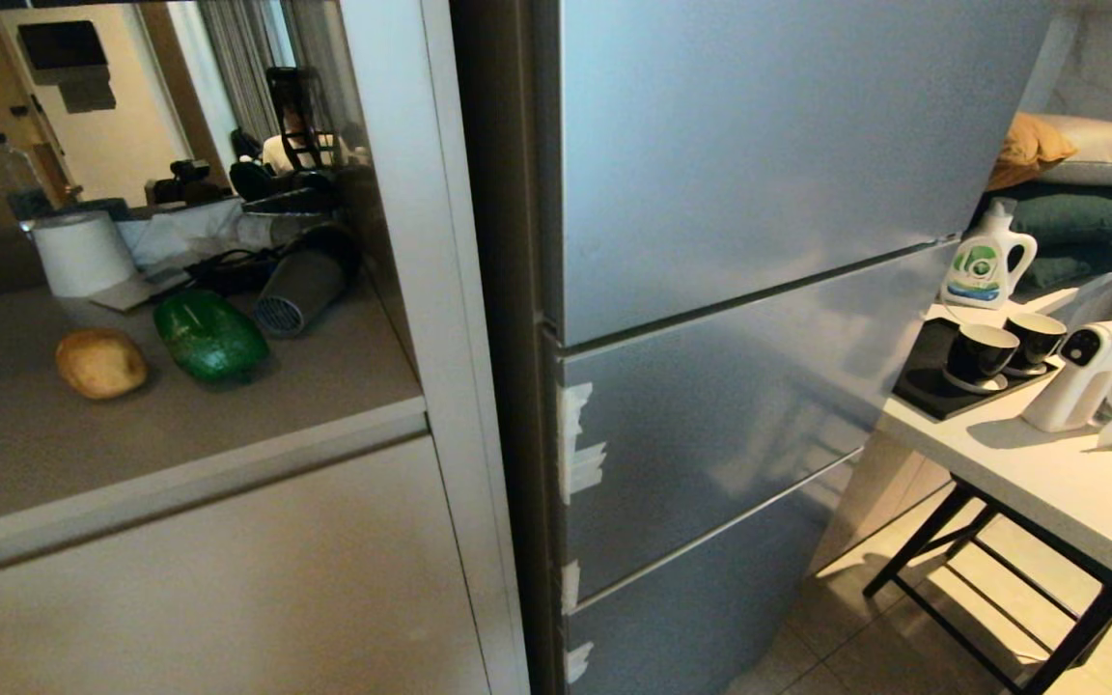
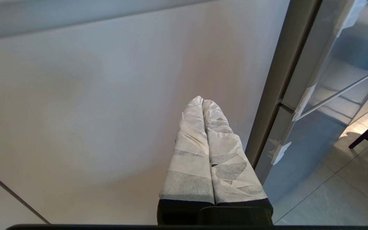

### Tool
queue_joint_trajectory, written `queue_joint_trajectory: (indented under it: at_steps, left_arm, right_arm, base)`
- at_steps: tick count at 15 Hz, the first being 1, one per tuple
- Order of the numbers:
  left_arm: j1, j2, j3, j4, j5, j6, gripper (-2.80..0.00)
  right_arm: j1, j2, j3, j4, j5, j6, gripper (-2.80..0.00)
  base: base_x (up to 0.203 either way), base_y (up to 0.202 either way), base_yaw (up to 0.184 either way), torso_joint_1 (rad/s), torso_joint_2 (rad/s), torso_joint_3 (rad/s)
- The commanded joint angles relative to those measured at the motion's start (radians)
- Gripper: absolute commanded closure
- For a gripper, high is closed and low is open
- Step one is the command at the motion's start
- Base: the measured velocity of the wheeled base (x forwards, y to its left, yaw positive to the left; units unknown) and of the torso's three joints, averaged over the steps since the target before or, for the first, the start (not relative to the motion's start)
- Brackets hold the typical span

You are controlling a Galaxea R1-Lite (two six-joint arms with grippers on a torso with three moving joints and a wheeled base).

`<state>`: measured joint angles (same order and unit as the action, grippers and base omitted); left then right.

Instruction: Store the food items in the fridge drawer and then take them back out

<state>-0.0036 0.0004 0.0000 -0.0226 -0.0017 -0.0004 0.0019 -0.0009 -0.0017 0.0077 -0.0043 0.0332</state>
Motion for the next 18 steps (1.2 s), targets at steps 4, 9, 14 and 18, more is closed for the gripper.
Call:
queue_joint_trajectory:
  at_steps: [4, 9, 14, 18]
  left_arm:
    - [0.0, 0.0, 0.011, 0.0, 0.0, 0.0, 0.0]
    - [0.001, 0.0, 0.011, 0.0, 0.0, 0.0, 0.0]
    - [0.001, 0.001, 0.011, 0.0, -0.001, 0.003, 0.0]
    - [0.001, 0.0, 0.011, 0.0, -0.001, 0.003, 0.0]
  right_arm:
    - [0.001, 0.001, 0.0, 0.0, 0.0, 0.001, 0.0]
    - [0.001, 0.001, 0.0, 0.0, 0.0, 0.001, 0.0]
    - [0.001, 0.001, 0.0, 0.0, 0.0, 0.0, 0.0]
    - [0.001, 0.001, 0.0, 0.0, 0.0, -0.001, 0.0]
  base:
    - [0.0, 0.0, 0.0, -0.138, 0.31, 0.184]
    - [0.0, 0.0, 0.0, -0.135, 0.33, 0.188]
    - [0.0, 0.0, 0.0, -0.138, 0.35, 0.211]
    - [0.0, 0.0, 0.0, -0.154, 0.4, 0.242]
